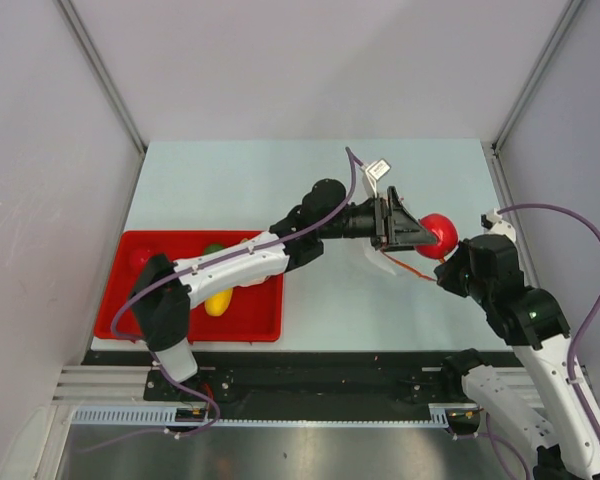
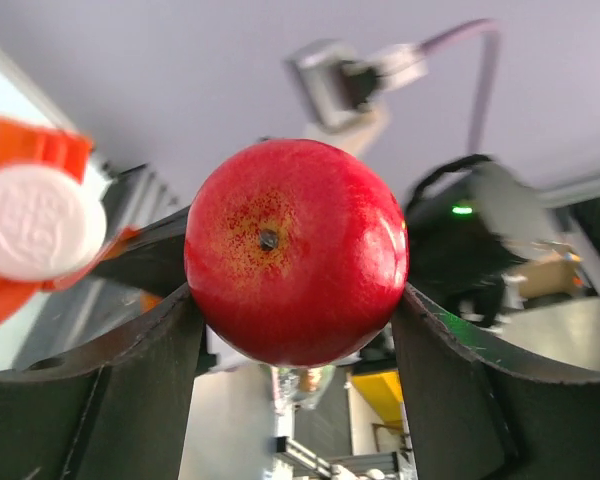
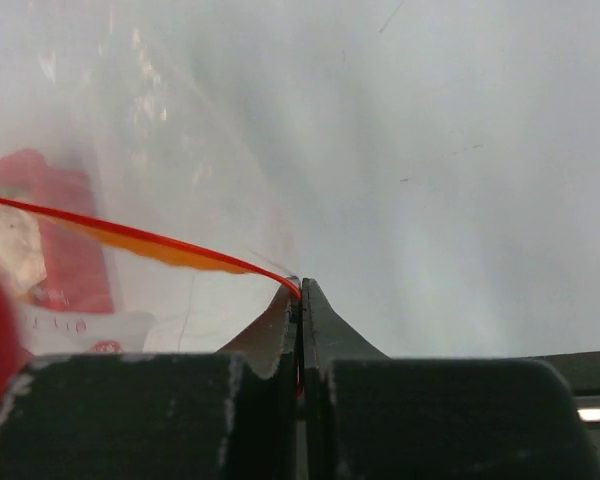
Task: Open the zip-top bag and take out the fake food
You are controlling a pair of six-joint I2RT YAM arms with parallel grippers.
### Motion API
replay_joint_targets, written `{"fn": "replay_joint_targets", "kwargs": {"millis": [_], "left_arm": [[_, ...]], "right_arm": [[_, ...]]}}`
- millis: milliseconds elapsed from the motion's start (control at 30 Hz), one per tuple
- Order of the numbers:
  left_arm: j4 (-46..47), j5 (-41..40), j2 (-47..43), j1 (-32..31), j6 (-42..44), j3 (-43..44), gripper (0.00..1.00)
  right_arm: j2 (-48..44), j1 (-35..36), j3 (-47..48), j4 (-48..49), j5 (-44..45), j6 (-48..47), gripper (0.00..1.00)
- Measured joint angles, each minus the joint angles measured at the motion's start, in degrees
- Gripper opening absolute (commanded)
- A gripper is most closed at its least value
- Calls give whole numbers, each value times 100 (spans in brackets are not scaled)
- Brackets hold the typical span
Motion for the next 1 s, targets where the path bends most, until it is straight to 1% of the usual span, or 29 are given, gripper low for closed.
{"fn": "replay_joint_targets", "kwargs": {"millis": [100, 267, 467, 567, 633, 700, 733, 767, 800, 833, 900, 1000], "left_arm": [[490, 184, 4, 66, -339, 2, 0], [1237, 623, 4, 85, -551, -44, 0], [2507, 1060, -26, 170, -896, -262, 0], [2542, 1102, -197, 188, -876, -575, 0], [1996, 1080, -470, 205, -562, -767, 0], [1174, 922, -765, 227, -20, -807, 0], [568, 750, -979, 247, 352, -798, 0], [-7, 511, -1198, 278, 678, -793, 0], [-802, 153, -1480, 330, 1102, -754, 0], [-1266, -92, -1670, 385, 1353, -726, 0], [-2396, -890, -2173, 557, 1869, -726, 0], [-3392, -1840, -2988, 903, 2236, -1182, 0]], "right_arm": [[98, -4, 0, 33, 20, 2, 0], [299, -98, 7, -68, 168, -52, 0], [452, -192, 7, -192, 326, -166, 0], [448, -205, 7, -195, 402, -197, 0], [448, -232, 7, -192, 463, -210, 0], [455, -254, 7, -188, 516, -227, 0], [466, -280, 7, -181, 533, -249, 0], [485, -299, 7, -173, 544, -271, 0], [505, -319, 7, -164, 560, -304, 0], [514, -334, 7, -157, 573, -321, 0], [542, -385, 7, -120, 590, -376, 0], [597, -459, 7, -22, 614, -487, 0]]}}
